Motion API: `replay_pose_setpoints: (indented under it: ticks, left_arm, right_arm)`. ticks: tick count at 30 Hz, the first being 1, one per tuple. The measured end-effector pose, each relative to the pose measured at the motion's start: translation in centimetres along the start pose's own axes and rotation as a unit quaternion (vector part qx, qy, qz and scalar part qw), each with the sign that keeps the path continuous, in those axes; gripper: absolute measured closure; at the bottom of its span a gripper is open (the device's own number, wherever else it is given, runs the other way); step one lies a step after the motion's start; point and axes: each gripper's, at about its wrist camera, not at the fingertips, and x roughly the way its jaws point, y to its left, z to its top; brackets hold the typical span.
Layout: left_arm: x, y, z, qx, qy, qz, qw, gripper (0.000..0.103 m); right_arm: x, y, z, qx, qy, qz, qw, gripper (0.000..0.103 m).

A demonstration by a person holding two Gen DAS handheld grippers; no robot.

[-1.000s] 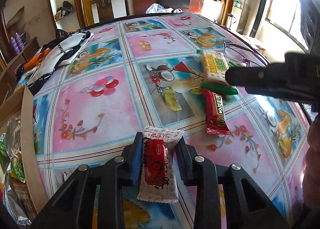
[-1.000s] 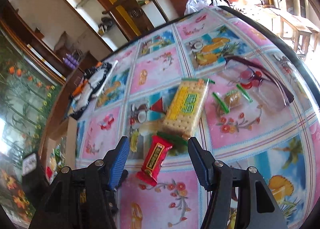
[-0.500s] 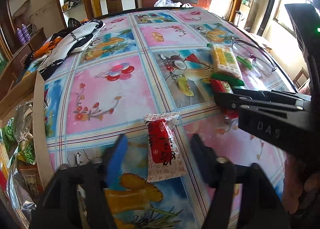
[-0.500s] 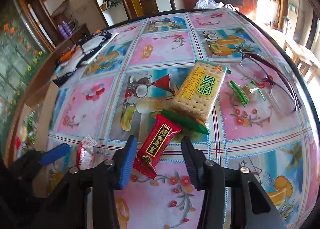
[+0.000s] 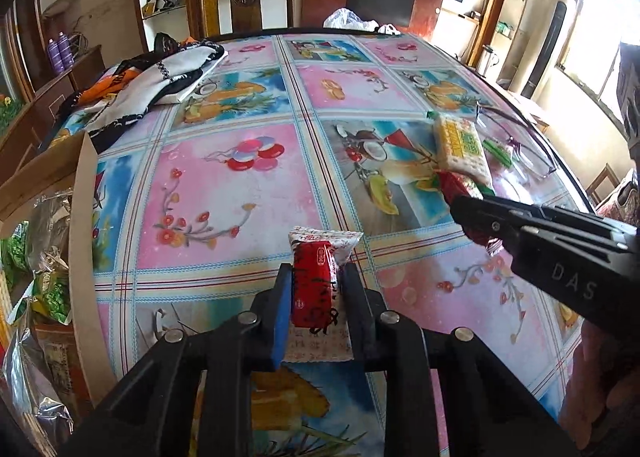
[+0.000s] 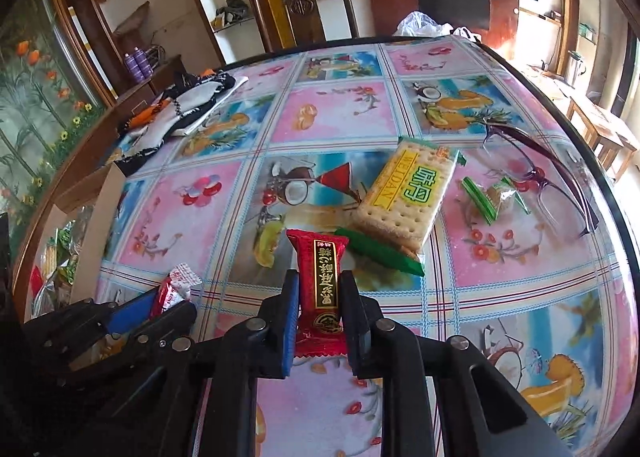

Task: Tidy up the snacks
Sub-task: 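Carry the white-and-red pack and red wafer bar over the cardboard box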

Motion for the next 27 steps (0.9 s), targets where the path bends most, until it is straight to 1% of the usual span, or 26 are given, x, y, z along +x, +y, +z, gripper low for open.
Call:
replay_pose_setpoints:
  ticks: [6, 9, 11, 15, 18, 24, 27]
  left_arm:
    - [-1.3, 0.3, 0.3, -0.011, -0.031, 0.004, 0.9994, 0.08]
    - [-1.5, 0.7, 0.5, -0.018, -0.039, 0.005, 0.9991, 0.08]
    - [-1.8, 0.7, 0.5, -0.019, -0.046, 0.014, 0.9986, 0.08]
    - [-2.3, 0.8, 0.6, -0.02, -0.059, 0.016, 0.9979, 0.08]
    - [-2.7, 0.8, 0.7, -0.018, -0.071, 0.026, 0.997, 0.08]
    - [-3.6, 0.8, 0.7, -0.019, -0.091, 0.029, 0.9952, 0.08]
    - [-3.9, 0.8, 0.7, -0.018, -0.095, 0.028, 0.9949, 0.08]
  right_arm:
    - [-0.5, 0.2, 0.1, 0.003, -0.008, 0.012, 1.0, 0.082]
    - [-0.9, 0.3, 0.2, 0.001, -0.018, 0.014, 1.0, 0.082]
    - [-1.0, 0.4, 0.2, 0.0, -0.02, 0.018, 1.0, 0.082]
    - [-1.1, 0.7, 0.1, -0.005, -0.023, 0.02, 1.0, 0.082]
    - [-1.2, 0.8, 0.0, -0.004, -0.025, 0.022, 0.999, 0.082]
    - [-1.7, 0.8, 0.0, -0.003, -0.033, 0.027, 0.999, 0.082]
    - [-1.6, 1.0, 0.0, -0.006, -0.034, 0.026, 0.999, 0.082]
